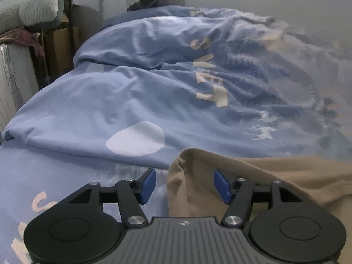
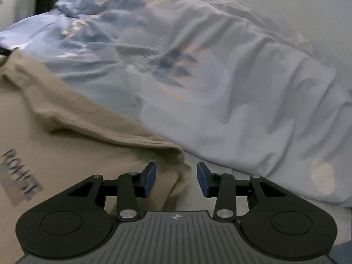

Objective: Fold clothes
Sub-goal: 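Open the left gripper while the right gripper opens, releasing the beige shirt, then withdraw both open grippers up from the laid beige shirt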

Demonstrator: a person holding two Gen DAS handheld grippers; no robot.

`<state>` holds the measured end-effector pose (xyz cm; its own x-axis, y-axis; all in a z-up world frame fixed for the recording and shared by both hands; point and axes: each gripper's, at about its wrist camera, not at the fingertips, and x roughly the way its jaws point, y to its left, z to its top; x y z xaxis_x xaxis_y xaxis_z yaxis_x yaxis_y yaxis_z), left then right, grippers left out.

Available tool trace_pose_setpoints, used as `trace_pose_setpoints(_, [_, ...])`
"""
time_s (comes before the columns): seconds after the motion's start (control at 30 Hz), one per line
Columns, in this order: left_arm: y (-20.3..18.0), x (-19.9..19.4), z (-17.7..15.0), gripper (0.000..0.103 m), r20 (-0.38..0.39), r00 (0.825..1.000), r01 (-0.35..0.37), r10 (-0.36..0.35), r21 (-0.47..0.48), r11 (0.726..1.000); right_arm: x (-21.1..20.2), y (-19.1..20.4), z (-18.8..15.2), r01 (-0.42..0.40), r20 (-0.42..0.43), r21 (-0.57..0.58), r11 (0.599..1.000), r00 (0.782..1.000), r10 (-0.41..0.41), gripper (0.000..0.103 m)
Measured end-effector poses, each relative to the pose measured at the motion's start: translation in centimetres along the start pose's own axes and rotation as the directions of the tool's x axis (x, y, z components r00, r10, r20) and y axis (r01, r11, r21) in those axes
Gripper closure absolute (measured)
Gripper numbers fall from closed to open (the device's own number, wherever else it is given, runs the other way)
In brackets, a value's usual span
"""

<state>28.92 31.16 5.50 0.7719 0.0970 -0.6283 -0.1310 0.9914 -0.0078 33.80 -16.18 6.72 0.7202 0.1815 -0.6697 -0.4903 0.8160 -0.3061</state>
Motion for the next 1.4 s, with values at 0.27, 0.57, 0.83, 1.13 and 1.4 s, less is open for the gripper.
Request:
trace_pose_setpoints(0.27, [-3.3,-13.7,-3.6,0.037,0.225,0.969,0.114,-0.105,-0.025,0.993,-6.5,6.6,1.5,-0.041,0.122,-0.302,0.952,0.989,0.081,0.061])
trace_pose_setpoints(0.57, [-10.9,-24.0,-13.1,0.031,0.39,0.896,0.303,-0.213,-0.186,0.935,-3.5,15.4,2.3,0.015,0.07,-0.746,0.666,0.996,0.056,0.062])
trace_pose_setpoints(0.83, [-11.1,-21.5,-13.7,0.031,0.345,0.905,0.356,-0.25,-0.292,0.888,1.8,18.0,2.1,0.008,0.012,-0.895,0.447,1.0,0.007,0.072])
trace_pose_setpoints(1.13, [-9.6,-21.0,-14.1,0.031,0.359,0.894,0.395,-0.268,-0.349,0.85,5.6,15.1,6.9,-0.037,-0.047,-0.808,0.588,0.999,-0.001,0.098])
trace_pose_setpoints(1.4, [-8.7,-21.1,-14.5,0.031,0.351,0.905,0.37,-0.242,-0.364,0.855,9.7,8.0,13.9,0.122,0.022,-0.382,0.916,0.992,-0.123,0.066])
